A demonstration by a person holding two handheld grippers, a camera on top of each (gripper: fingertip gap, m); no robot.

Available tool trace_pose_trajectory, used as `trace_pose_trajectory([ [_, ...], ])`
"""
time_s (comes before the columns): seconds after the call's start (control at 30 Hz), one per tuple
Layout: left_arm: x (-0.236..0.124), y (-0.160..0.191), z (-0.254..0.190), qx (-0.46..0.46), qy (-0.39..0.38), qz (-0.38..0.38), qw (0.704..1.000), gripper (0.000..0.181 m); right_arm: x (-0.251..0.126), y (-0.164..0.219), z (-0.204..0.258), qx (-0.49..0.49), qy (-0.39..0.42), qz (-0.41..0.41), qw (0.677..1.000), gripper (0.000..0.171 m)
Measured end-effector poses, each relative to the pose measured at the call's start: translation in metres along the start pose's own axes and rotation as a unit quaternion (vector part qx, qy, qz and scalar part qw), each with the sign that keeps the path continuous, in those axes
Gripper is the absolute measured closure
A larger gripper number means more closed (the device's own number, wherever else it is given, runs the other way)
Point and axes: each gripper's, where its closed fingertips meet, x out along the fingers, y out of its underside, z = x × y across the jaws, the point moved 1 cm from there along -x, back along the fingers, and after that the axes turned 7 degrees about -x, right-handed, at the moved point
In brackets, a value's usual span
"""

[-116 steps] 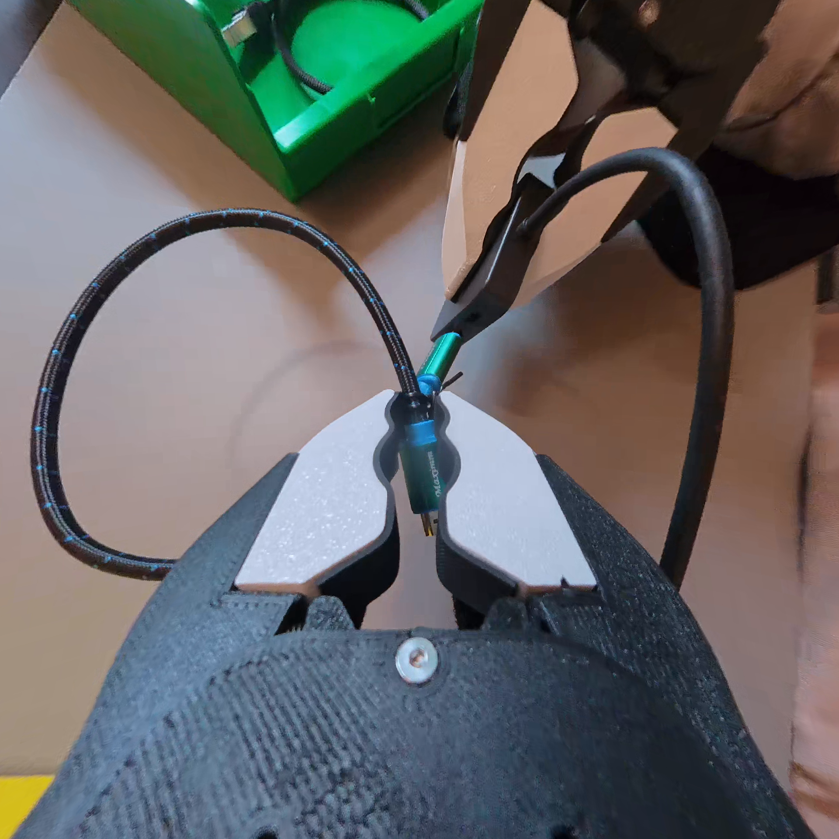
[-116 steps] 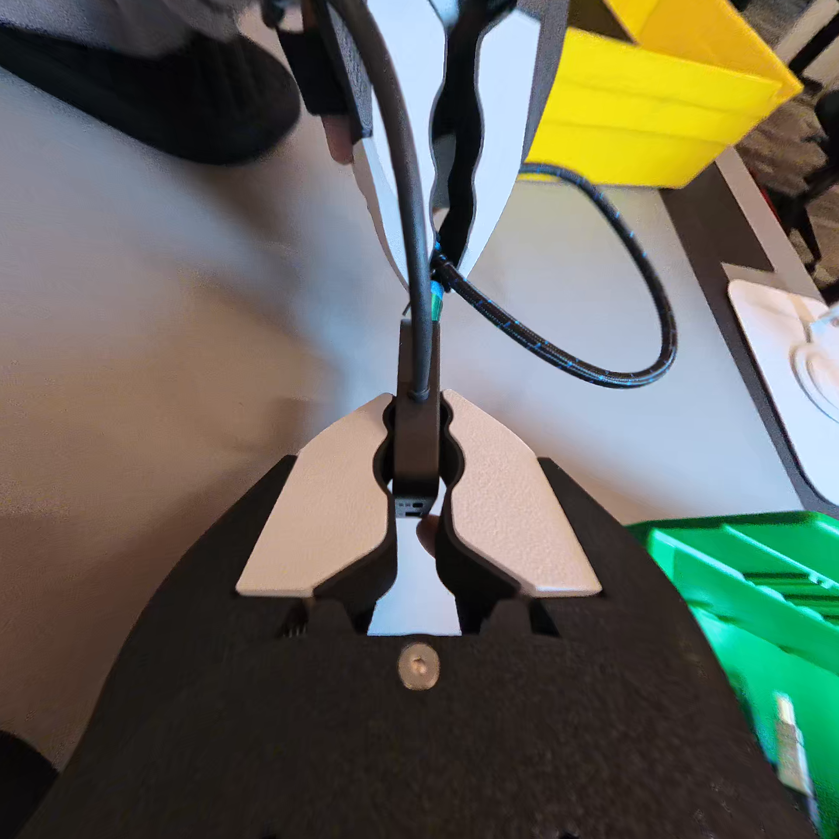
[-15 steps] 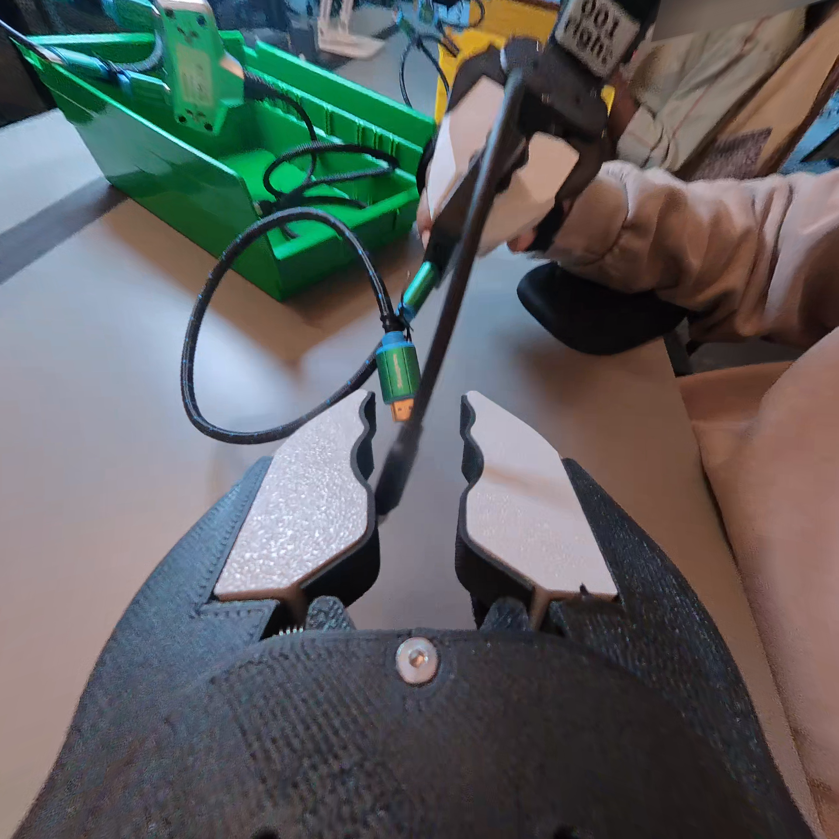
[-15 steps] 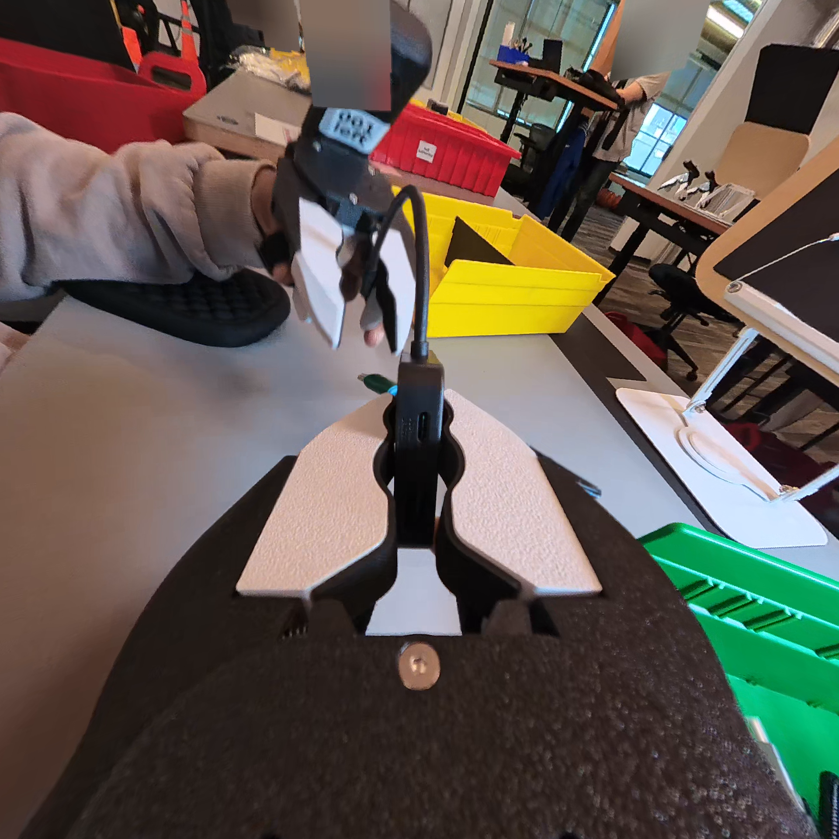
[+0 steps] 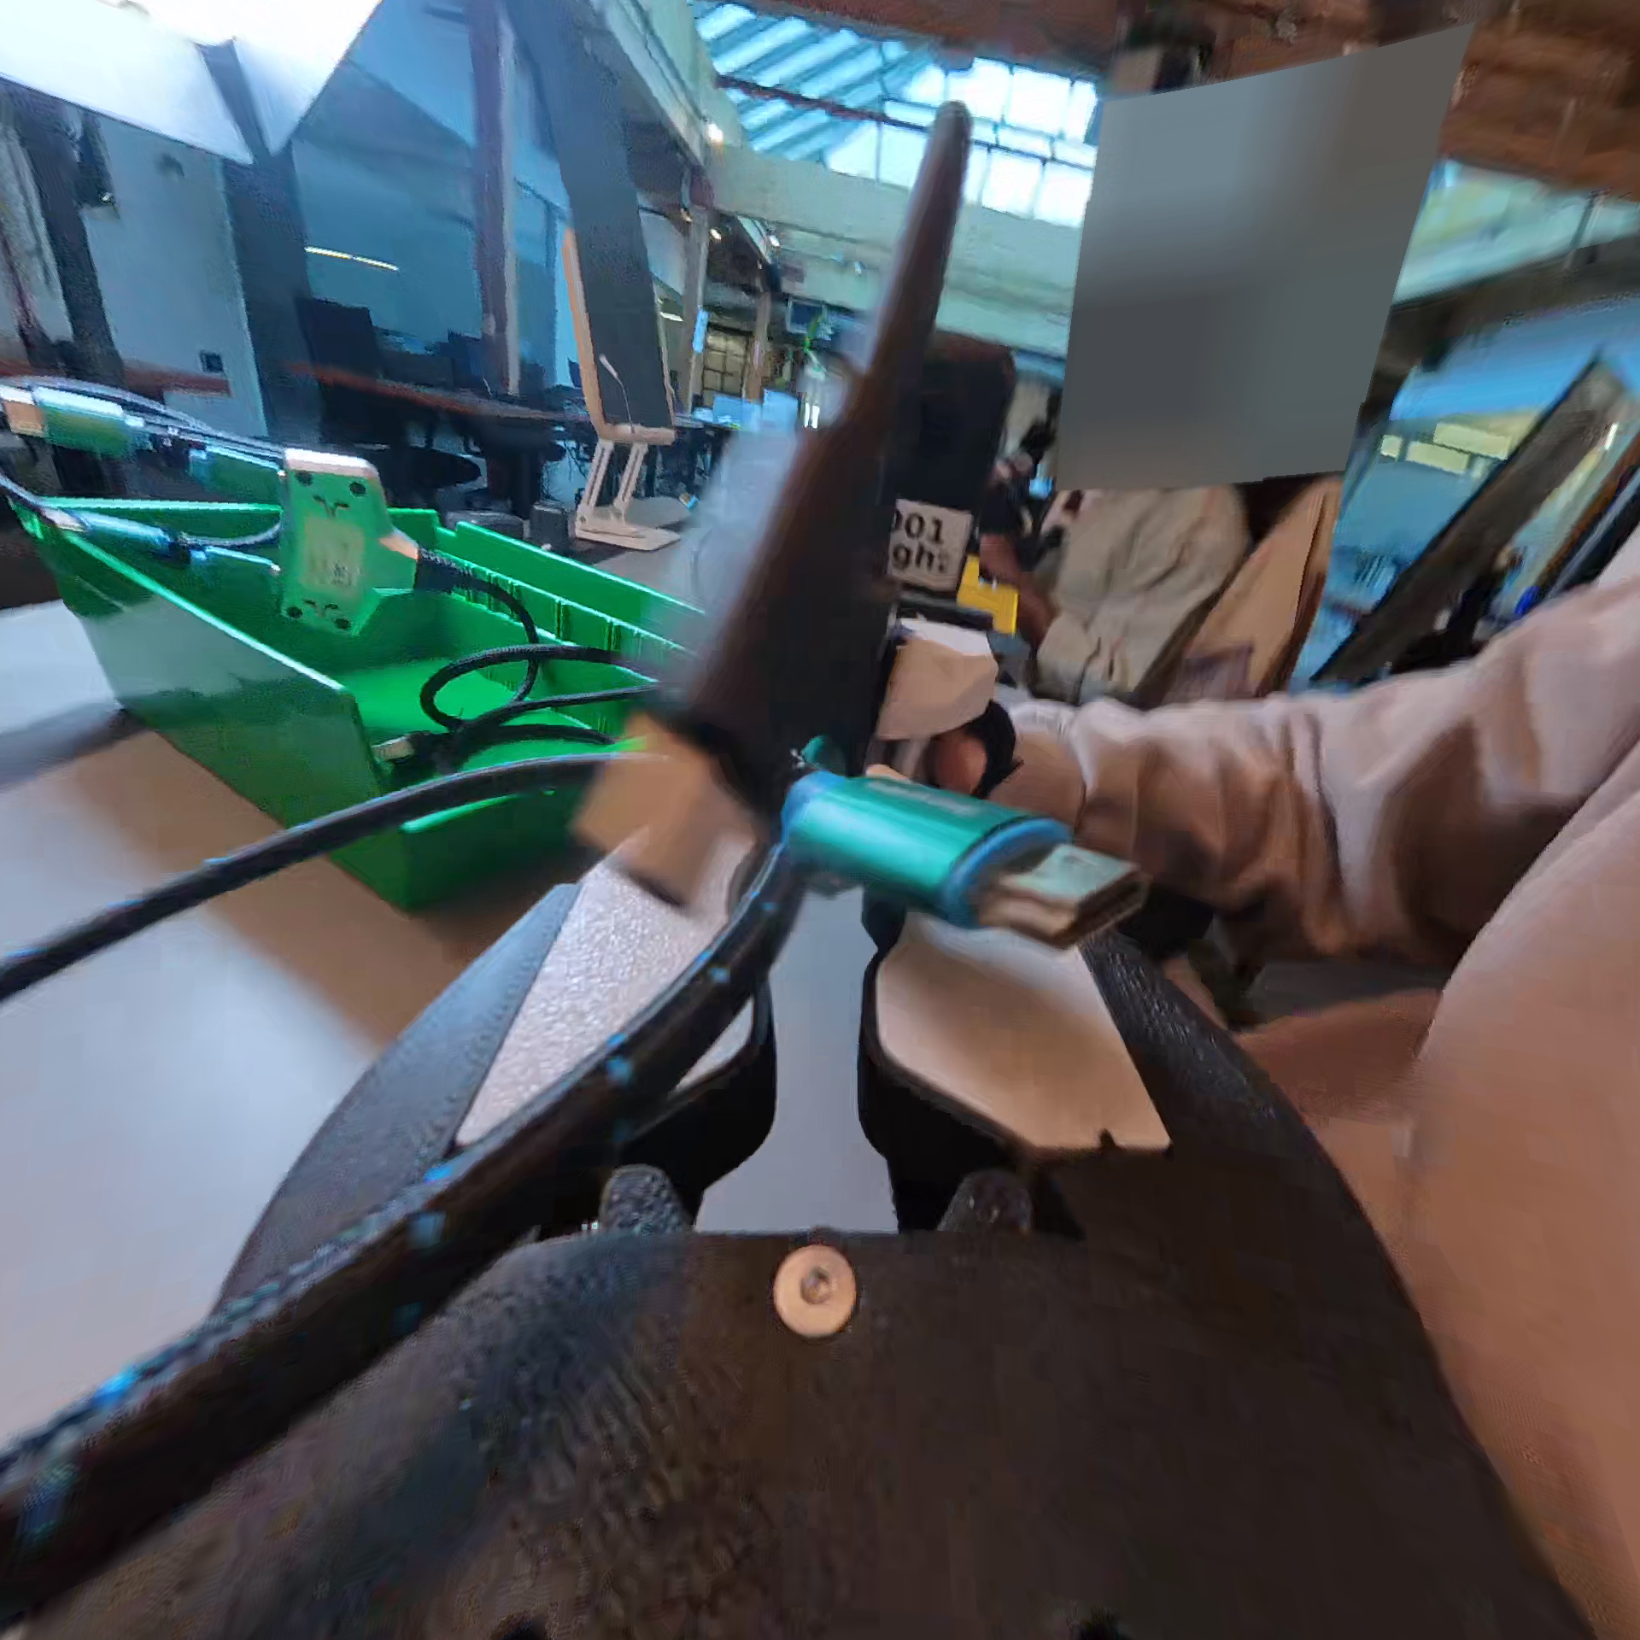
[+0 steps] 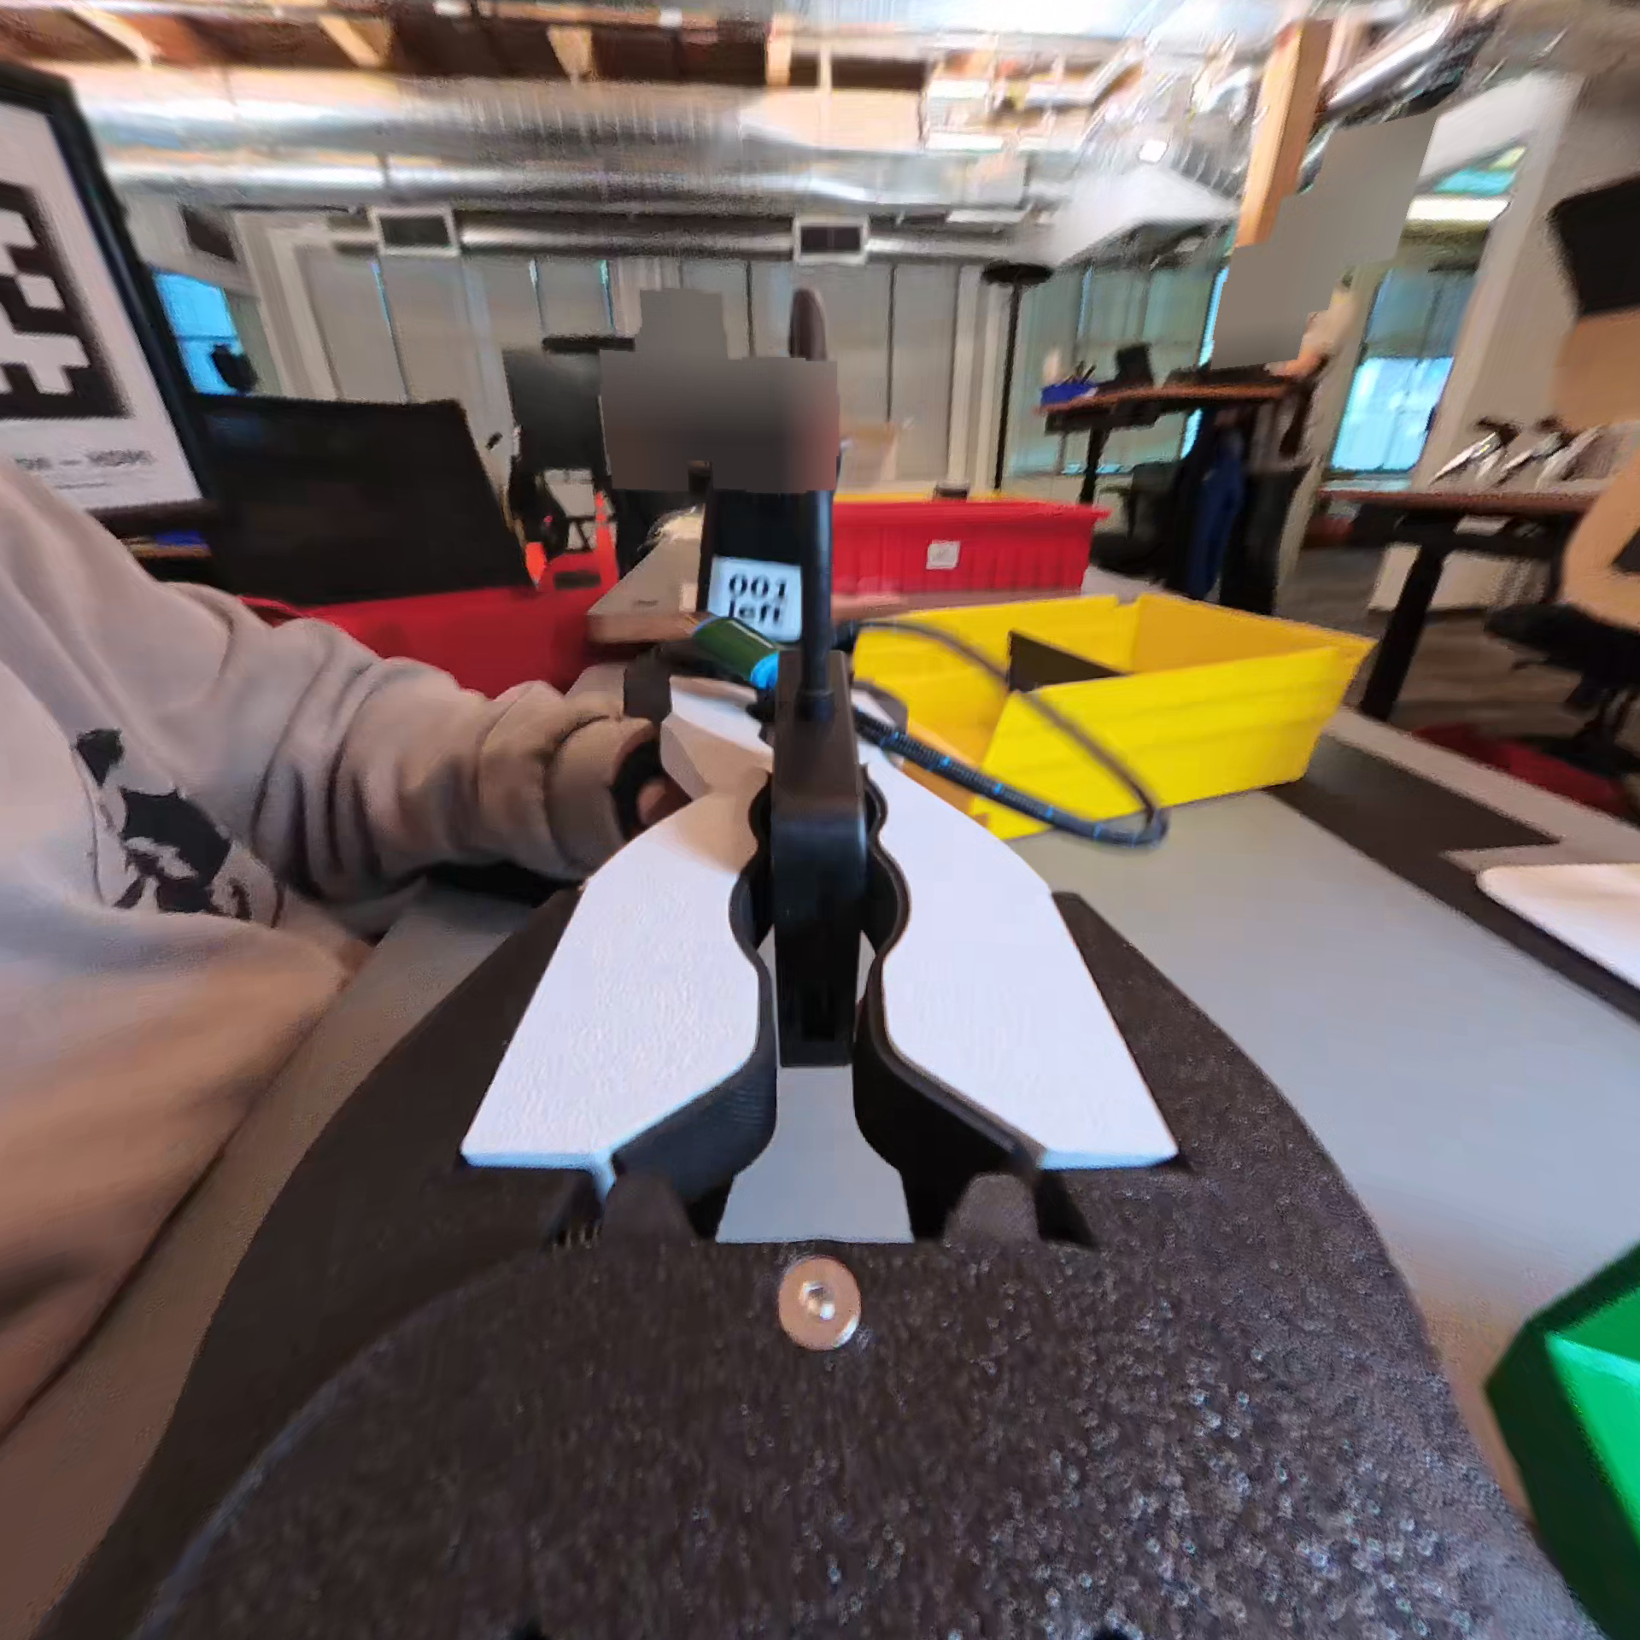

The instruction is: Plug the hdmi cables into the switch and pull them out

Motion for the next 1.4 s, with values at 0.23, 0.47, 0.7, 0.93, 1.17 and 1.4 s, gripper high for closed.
trace_pose_trajectory([
  [0.23,-0.023,0.025,0.004,0.093,-0.004,0.127,0.988,0.167,0.005,0.05,0.011,-0.094,-0.024,0.201,0.975,0.151],
  [0.47,-0.03,0.037,0.011,0.113,-0.017,0.178,0.977,0.167,-0.001,0.054,0.01,-0.115,-0.021,0.233,0.965,0.154],
  [0.7,-0.035,0.016,0.027,0.1,-0.065,0.109,0.987,0.162,-0.021,0.016,-0.019,-0.205,0.07,0.217,0.952,0.157],
  [0.93,-0.049,0.005,0.05,0.066,-0.101,0.061,0.991,0.164,-0.114,-0.067,-0.097,-0.362,0.382,0.22,0.822,0.157],
  [1.17,-0.04,0.023,0.047,0.095,-0.103,0.107,0.984,0.167,-0.16,0.027,-0.153,-0.356,0.384,0.442,0.728,0.156],
  [1.4,-0.038,0.031,0.046,0.105,-0.099,0.129,0.981,0.167,-0.138,0.019,-0.14,-0.334,0.371,0.42,0.758,0.138],
])
